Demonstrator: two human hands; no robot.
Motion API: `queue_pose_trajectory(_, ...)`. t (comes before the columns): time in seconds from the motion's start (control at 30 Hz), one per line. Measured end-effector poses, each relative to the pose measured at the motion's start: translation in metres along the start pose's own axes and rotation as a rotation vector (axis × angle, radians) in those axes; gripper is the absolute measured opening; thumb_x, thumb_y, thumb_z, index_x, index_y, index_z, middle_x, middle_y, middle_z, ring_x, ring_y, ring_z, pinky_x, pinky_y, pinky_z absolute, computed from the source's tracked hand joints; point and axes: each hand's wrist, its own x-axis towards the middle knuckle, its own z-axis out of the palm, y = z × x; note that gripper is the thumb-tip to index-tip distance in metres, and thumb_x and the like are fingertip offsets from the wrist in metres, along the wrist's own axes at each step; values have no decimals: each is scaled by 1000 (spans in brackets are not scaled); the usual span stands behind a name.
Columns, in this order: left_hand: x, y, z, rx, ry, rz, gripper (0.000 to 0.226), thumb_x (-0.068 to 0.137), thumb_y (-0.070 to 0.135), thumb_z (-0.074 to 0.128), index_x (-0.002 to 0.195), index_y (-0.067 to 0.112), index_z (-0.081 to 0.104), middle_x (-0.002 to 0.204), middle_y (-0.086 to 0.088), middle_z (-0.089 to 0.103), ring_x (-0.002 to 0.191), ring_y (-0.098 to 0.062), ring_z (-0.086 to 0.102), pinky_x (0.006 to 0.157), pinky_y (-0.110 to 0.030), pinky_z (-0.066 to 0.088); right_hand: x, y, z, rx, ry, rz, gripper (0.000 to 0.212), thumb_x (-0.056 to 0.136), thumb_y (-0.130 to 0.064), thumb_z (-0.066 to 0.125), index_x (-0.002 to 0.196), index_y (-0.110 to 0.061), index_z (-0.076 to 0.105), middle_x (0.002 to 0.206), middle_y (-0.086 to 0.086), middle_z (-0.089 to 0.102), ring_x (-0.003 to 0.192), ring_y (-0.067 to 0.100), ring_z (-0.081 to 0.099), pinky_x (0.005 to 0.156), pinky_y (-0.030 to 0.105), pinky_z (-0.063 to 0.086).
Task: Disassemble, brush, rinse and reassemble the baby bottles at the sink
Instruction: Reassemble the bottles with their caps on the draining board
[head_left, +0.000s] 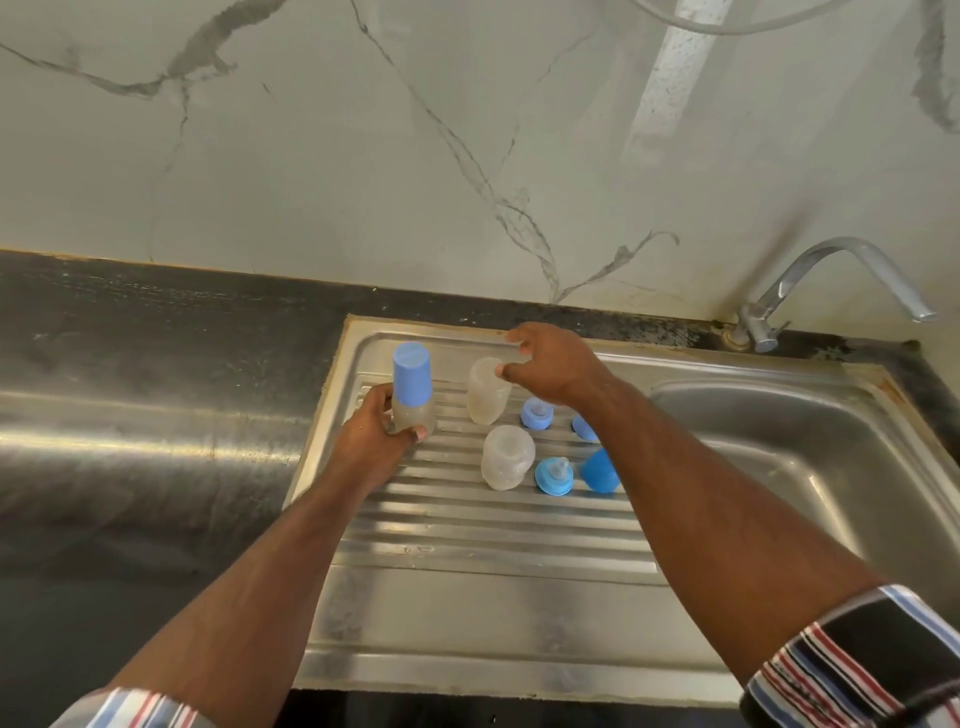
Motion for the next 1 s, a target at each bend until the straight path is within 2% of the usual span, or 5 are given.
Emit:
queue_pose_trajectory(0.23, -7, 5, 0, -55, -26, -14, 76, 77, 18, 86, 140, 28, 45, 124, 12, 59, 104, -16, 65, 86, -40, 56, -18, 21, -13, 56, 12, 78, 45, 88, -25, 71, 131, -17, 61, 127, 3, 65, 106, 16, 60, 86, 25, 41)
queue_pose_trajectory(0.4, -49, 13, 2, -180, 280, 18, 28, 78, 8, 69, 94, 24, 51, 92, -5, 59, 79, -20, 56, 65, -30, 47, -39, 34, -16, -24, -48, 98, 25, 80, -11, 70, 101, -25, 71, 110, -2, 71, 93, 11, 63, 73, 23, 46)
queue_pose_trajectory(0.73, -71, 75, 67, 341, -105, 357, 71, 83, 42, 76, 147, 33, 47, 144, 5, 53, 130, -21, 50, 106, -35, 42, -73, 44, 50, -361, -292, 121, 18, 88, -7, 65, 105, -4, 66, 96, 9, 61, 96, 25, 64, 68, 24, 41)
queue_pose_trajectory(0.9, -76, 72, 43, -68, 6, 184, 30, 88, 21, 71, 113, 34, 65, 94, 19, 66, 86, 2, 64, 71, -11, 46, -83, 42, 73, -415, -170, 43, 11, 87, -13, 61, 97, -17, 63, 103, 4, 61, 104, 26, 63, 86, 41, 53)
queue_pose_trajectory(1.0, -82, 67, 34, -493, 25, -58, 17, 95, 14, 64, 97, 31, 67, 97, 8, 67, 88, -14, 65, 68, -28, 55, -98, 37, 62, -64, -48, 82, 40, 83, -22, 69, 123, -20, 64, 119, 2, 55, 108, 20, 58, 87, 30, 47)
